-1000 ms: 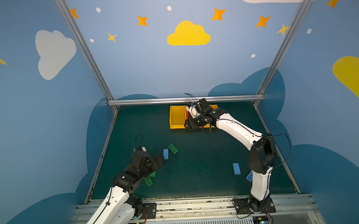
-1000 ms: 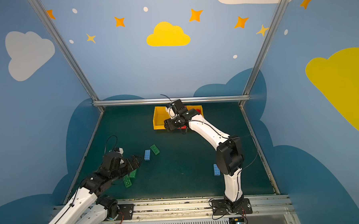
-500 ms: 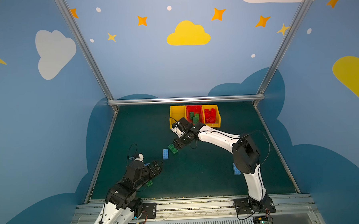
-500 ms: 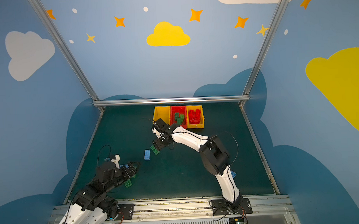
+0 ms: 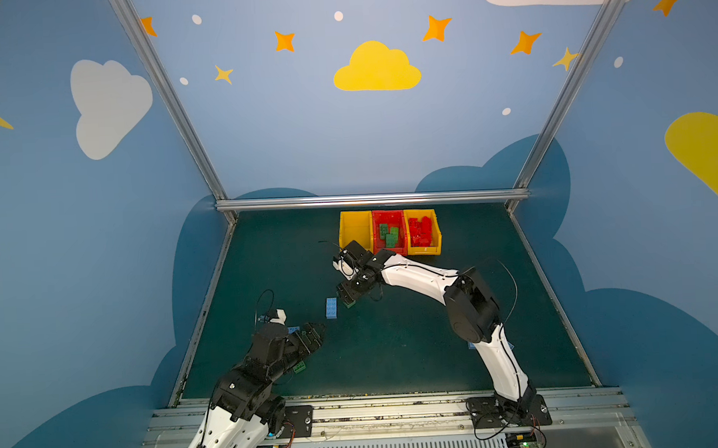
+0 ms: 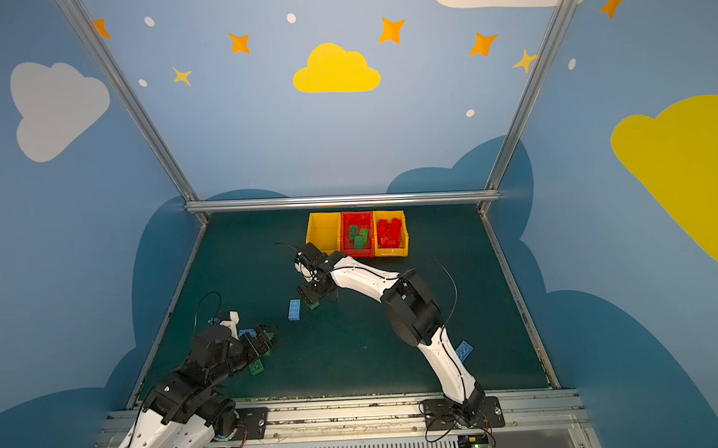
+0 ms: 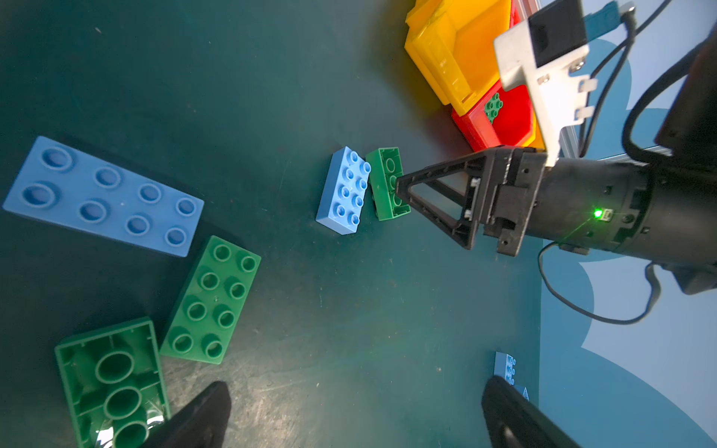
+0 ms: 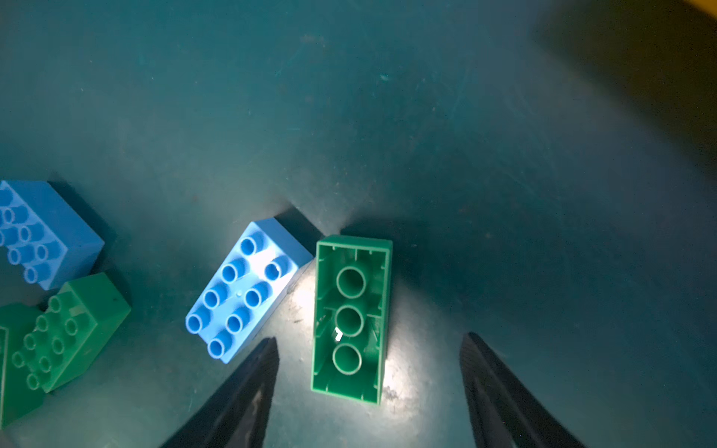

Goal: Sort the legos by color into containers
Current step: 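Move the right gripper to a green brick beside a light blue brick, then grasp the upside-down green brick with the right gripper and lift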

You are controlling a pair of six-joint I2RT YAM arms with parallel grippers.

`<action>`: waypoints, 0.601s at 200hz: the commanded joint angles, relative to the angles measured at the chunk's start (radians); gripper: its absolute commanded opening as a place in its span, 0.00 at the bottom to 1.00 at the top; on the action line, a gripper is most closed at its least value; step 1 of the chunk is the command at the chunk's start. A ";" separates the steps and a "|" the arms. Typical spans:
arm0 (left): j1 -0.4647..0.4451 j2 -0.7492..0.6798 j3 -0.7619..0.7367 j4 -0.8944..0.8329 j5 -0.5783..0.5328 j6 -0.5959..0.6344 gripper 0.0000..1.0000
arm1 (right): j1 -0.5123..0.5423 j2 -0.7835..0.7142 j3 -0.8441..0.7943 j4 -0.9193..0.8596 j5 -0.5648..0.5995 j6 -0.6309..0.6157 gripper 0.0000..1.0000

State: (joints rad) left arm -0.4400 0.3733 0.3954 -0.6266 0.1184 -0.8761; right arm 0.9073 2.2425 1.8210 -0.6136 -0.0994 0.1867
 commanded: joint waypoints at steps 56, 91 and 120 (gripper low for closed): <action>-0.002 0.022 -0.006 -0.002 -0.023 0.006 1.00 | 0.018 0.077 0.060 -0.054 0.039 0.009 0.58; -0.002 0.037 0.000 0.002 -0.027 0.012 1.00 | 0.013 0.079 0.053 -0.063 0.061 0.005 0.37; -0.002 0.058 0.008 0.018 -0.030 0.021 1.00 | 0.007 0.061 0.035 -0.059 0.056 -0.002 0.23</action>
State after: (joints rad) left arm -0.4397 0.4164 0.3954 -0.6250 0.1043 -0.8738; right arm 0.9180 2.3074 1.8572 -0.6453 -0.0536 0.1940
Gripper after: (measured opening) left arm 0.998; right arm 0.286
